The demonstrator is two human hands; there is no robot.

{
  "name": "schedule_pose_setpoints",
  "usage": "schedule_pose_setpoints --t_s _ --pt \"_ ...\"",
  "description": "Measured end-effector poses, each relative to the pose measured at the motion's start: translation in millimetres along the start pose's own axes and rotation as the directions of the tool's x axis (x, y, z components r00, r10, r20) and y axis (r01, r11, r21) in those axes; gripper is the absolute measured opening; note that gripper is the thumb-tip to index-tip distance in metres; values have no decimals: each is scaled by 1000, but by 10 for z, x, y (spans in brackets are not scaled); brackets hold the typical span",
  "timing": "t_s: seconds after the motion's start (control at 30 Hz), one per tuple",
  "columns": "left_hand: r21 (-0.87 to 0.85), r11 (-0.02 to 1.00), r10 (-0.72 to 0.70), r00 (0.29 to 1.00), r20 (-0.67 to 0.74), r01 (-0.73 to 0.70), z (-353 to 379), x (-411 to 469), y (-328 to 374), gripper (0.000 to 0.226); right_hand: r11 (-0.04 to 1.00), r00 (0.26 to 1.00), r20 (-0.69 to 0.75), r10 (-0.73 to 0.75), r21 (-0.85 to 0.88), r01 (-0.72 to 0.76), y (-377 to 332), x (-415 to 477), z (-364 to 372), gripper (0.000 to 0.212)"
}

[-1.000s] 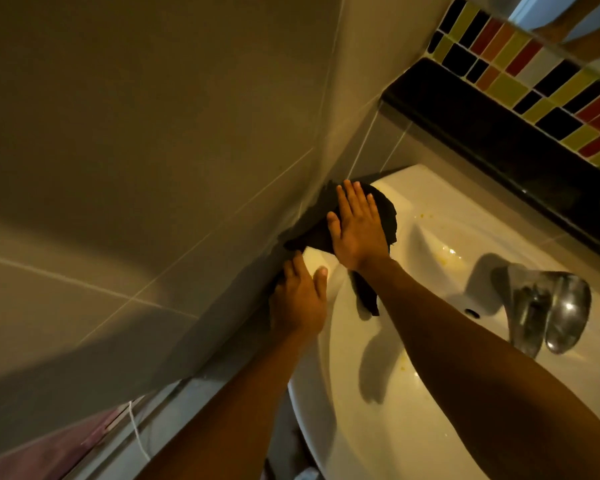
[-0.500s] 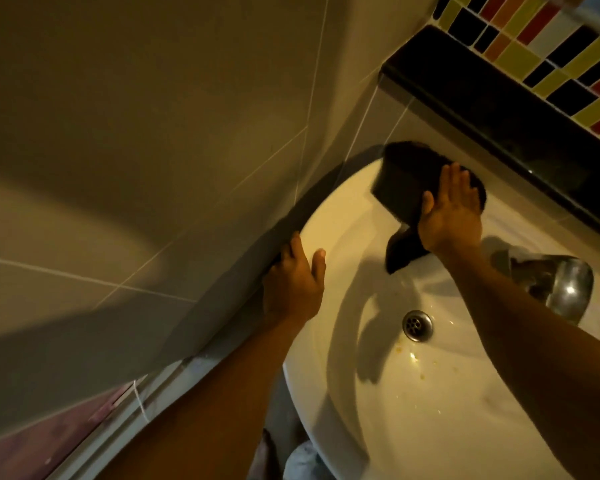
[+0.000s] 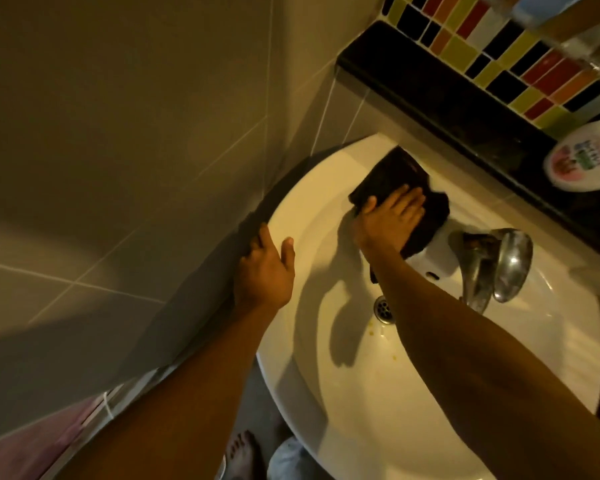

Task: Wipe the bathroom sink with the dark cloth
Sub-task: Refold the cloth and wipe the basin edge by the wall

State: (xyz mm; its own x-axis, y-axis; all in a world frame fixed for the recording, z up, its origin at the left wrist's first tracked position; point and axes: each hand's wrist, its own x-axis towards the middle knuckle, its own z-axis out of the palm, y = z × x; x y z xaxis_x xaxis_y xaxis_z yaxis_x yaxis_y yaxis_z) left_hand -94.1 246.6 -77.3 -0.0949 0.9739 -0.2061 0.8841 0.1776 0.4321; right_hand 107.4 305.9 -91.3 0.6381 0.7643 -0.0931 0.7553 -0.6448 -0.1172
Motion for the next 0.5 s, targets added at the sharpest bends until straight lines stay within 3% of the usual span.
schedule_pose_setpoints --t_s 0.07,0.17,0.23,0.33,0.5 --pt "-15 1000 -6 1000 9 6 -5 3 -26 64 975 976 29 -214 -57 215 97 -113 46 69" --pt "-56 998 0 1000 -3 -1 29 -18 -72 65 916 927 74 -368 -140 375 457 -92 -19 66" --pt "-91 996 2 1000 -13 -3 37 -9 -90 66 946 954 116 -278 -139 293 569 -30 -86 69" --pt "-110 994 12 1000 -22 -14 55 -6 -126 66 999 984 177 -9 -43 17 587 -86 -158 84" --pt "-94 995 27 998 -56 -32 73 -10 -87 63 996 987 151 64 48 -72 504 -85 -166 92"
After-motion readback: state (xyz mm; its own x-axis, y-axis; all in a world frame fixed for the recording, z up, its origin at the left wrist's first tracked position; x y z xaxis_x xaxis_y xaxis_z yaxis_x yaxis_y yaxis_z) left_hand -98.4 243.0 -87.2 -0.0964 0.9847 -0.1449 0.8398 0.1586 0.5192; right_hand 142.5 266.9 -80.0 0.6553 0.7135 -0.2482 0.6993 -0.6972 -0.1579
